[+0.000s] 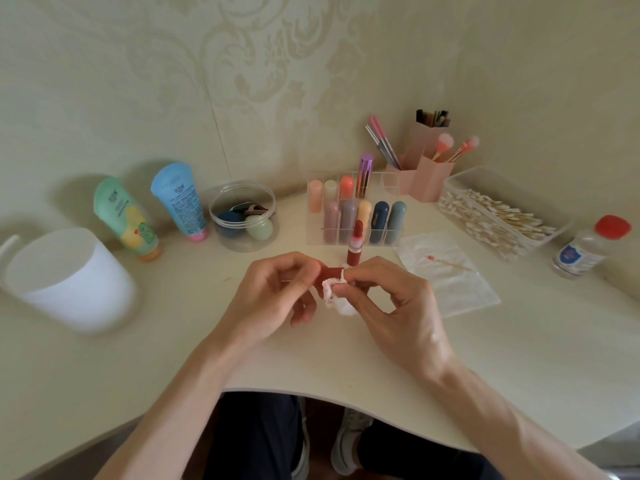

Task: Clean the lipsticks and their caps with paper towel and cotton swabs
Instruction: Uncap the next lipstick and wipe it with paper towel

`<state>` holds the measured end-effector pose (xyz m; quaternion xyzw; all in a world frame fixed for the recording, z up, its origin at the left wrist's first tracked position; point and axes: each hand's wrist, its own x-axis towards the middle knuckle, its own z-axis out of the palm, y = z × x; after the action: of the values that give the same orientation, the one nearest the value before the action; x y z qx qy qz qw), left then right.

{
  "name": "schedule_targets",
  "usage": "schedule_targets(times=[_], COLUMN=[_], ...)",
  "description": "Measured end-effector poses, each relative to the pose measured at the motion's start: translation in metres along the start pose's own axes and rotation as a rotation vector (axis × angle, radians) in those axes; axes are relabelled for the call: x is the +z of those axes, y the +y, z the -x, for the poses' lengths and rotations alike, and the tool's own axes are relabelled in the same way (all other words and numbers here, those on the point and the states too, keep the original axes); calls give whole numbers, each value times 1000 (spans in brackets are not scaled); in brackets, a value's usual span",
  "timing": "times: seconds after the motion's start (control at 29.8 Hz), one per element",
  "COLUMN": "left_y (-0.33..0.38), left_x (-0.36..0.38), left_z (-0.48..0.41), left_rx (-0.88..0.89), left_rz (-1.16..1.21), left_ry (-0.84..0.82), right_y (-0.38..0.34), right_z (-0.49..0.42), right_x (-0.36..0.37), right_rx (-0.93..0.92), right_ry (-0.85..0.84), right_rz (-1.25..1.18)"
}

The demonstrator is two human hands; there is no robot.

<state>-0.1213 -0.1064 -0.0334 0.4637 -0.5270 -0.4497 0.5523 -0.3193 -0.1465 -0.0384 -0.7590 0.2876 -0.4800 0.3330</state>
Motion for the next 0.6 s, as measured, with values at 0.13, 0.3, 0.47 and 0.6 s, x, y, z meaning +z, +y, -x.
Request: schedule_targets(times=[0.13,0.3,0.47,0.6], left_y=[0,1,-3,0], left_x=[1,0,0,1], left_z=[3,0,-1,2], left_rx=[71,2,28,88], left_rz=[-54,-10,-25,-82], left_ry=[29,6,56,89], right_y=[2,3,1,1], right_z=[1,0,0,0], right_x=[2,1,2,5], right_rx=[17,50,-32,106], right_ry=[-4,-6,-10,-15], right_rz=[-13,-26,42,-90])
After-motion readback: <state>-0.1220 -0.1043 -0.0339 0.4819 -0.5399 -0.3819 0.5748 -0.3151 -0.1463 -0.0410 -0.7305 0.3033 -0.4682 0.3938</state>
